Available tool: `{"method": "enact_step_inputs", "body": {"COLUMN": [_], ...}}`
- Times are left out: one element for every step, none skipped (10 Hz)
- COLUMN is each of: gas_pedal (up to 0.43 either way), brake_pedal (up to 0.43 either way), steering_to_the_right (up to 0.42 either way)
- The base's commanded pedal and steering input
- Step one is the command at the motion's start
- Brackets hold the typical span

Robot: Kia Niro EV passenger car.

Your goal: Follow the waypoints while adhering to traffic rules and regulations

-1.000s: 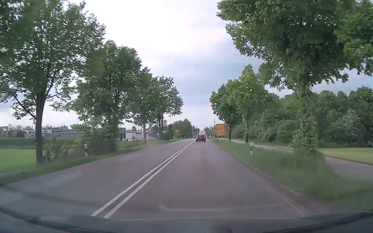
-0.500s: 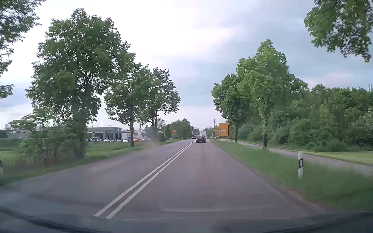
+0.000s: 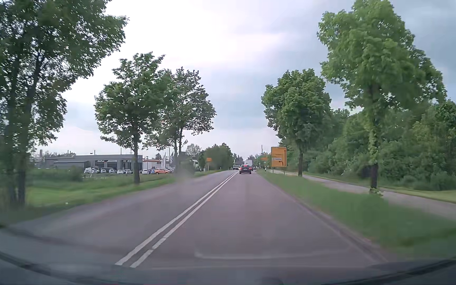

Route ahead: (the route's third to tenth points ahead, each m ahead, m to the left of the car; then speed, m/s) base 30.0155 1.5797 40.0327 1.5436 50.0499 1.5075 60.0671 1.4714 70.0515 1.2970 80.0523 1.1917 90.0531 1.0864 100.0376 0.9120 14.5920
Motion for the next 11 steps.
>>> {"method": "enact_step_inputs", "body": {"gas_pedal": [0.13,0.13,0.13,0.13,0.13,0.13,0.13,0.13,0.15,0.15,0.15], "brake_pedal": [0.0,0.0,0.0,0.0,0.0,0.0,0.0,0.0,0.0,0.0,0.0], "steering_to_the_right": [0.002,0.002,0.002,0.002,0.002,0.002,0.002,0.002,0.002,0.002,0.002]}}
